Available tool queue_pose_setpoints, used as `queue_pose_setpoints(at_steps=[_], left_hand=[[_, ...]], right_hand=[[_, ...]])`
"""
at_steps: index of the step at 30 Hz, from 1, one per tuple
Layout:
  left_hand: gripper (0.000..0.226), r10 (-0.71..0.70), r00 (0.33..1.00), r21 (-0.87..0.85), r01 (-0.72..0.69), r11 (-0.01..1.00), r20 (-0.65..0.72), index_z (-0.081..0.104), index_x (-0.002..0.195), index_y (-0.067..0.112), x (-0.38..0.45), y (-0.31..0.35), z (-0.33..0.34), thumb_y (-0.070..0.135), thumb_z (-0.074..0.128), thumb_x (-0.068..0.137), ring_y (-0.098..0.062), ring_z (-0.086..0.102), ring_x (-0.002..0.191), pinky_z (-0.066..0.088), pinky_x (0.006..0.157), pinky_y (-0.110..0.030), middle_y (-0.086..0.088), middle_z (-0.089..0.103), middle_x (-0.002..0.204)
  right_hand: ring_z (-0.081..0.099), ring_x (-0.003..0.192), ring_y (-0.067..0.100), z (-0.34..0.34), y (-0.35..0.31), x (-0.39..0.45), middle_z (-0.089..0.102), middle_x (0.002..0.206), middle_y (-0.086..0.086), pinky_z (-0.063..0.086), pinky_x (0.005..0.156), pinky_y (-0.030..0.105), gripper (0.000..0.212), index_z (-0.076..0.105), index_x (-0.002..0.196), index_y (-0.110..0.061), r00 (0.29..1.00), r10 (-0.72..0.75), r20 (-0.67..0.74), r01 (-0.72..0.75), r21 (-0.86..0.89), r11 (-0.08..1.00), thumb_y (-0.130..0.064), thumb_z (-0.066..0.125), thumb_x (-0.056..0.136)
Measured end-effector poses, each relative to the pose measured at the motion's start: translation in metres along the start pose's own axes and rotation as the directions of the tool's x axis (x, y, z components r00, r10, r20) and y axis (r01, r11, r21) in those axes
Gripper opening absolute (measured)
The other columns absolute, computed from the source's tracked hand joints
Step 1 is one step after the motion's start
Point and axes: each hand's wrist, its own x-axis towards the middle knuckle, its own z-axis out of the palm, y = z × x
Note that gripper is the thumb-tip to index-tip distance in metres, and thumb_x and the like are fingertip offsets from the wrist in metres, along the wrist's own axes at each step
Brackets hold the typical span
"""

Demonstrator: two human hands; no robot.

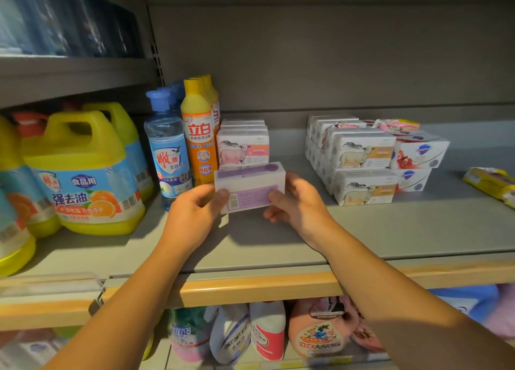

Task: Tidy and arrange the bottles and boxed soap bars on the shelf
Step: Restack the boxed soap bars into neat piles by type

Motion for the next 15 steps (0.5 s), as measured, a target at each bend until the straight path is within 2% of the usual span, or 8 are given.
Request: queue_pose_setpoints(at_steps=[3,5,6,8,10,12,14,15], left_hand=[[0.024,0.0,0.998,-0.071,0.005,0.997,0.067,0.065,0.11,0.043,0.0,0.0,-0.001,0.046,0.056,0.088,-0.008,0.06,0.051,0.049,0.049,-0.02,0.003,0.075,0.084],[0.03,0.014,0.992,-0.155,0.006,0.988,0.126,0.063,0.12,0.036,-0.001,0.0,-0.001,0.027,0.063,0.092,-0.015,0.066,0.058,0.054,0.054,-0.023,-0.004,0.075,0.083],[0.036,0.026,0.989,-0.169,0.0,0.986,0.147,0.061,0.124,0.035,-0.001,0.0,-0.002,0.018,0.065,0.093,-0.018,0.07,0.066,0.056,0.058,-0.024,-0.003,0.076,0.086],[0.045,0.033,0.987,-0.16,-0.007,0.987,0.158,0.057,0.127,0.039,0.0,-0.002,-0.002,0.01,0.064,0.093,-0.022,0.071,0.074,0.06,0.067,-0.03,-0.001,0.076,0.09],[0.049,0.027,0.989,-0.178,-0.001,0.984,0.148,0.054,0.128,0.045,0.002,-0.004,-0.001,0.011,0.062,0.095,-0.019,0.07,0.077,0.061,0.07,-0.035,0.005,0.075,0.093],[0.055,0.014,0.992,-0.19,0.011,0.982,0.127,0.047,0.135,0.045,0.003,-0.007,0.0,0.013,0.064,0.093,-0.011,0.071,0.083,0.06,0.066,-0.029,0.012,0.074,0.1],[0.06,0.002,0.996,-0.202,0.017,0.979,0.09,0.046,0.14,0.034,0.004,-0.009,0.0,0.012,0.069,0.089,-0.008,0.071,0.088,0.057,0.064,-0.023,0.016,0.074,0.099],[0.059,0.0,0.998,-0.205,0.014,0.979,0.066,0.049,0.14,0.027,0.004,-0.009,-0.001,0.013,0.071,0.087,-0.009,0.072,0.09,0.057,0.065,-0.023,0.014,0.074,0.101]], right_hand=[[0.064,0.063,0.023,0.003,-0.003,0.002,0.071,0.088,0.002,0.052,0.058,0.029,0.031,0.061,0.106,-0.025,0.994,0.107,-0.011,-0.104,0.137,0.985,-0.043,0.061,0.082],[0.066,0.066,0.023,0.003,-0.003,0.006,0.072,0.085,0.003,0.053,0.062,0.03,0.035,0.063,0.101,-0.023,0.986,0.159,-0.058,-0.147,0.171,0.974,-0.052,0.055,0.083],[0.066,0.071,0.023,0.003,-0.002,0.007,0.072,0.084,0.003,0.054,0.065,0.032,0.032,0.063,0.099,-0.022,0.983,0.165,-0.08,-0.15,0.174,0.973,-0.05,0.052,0.089],[0.065,0.085,0.021,0.002,-0.001,0.007,0.072,0.083,-0.005,0.054,0.072,0.031,0.02,0.065,0.09,-0.022,0.989,0.109,-0.101,-0.096,0.129,0.987,-0.03,0.05,0.099],[0.063,0.091,0.007,0.003,-0.001,0.003,0.071,0.088,-0.018,0.05,0.071,0.019,0.021,0.066,0.091,-0.024,0.995,-0.023,-0.094,0.018,-0.055,0.998,-0.006,0.056,0.095],[0.064,0.094,-0.002,0.002,0.0,0.0,0.069,0.105,-0.016,0.048,0.073,0.012,0.039,0.061,0.112,-0.024,0.994,-0.102,-0.04,0.093,-0.181,0.979,0.007,0.062,0.088],[0.063,0.109,0.009,0.004,0.0,-0.003,0.062,0.125,0.0,0.051,0.084,0.019,0.058,0.051,0.132,-0.022,0.992,-0.123,-0.002,0.12,-0.211,0.97,0.008,0.066,0.085],[0.059,0.116,0.013,0.005,-0.001,-0.004,0.058,0.132,0.002,0.05,0.09,0.022,0.064,0.047,0.137,-0.021,0.989,-0.146,-0.004,0.139,-0.278,0.95,0.006,0.069,0.084]])
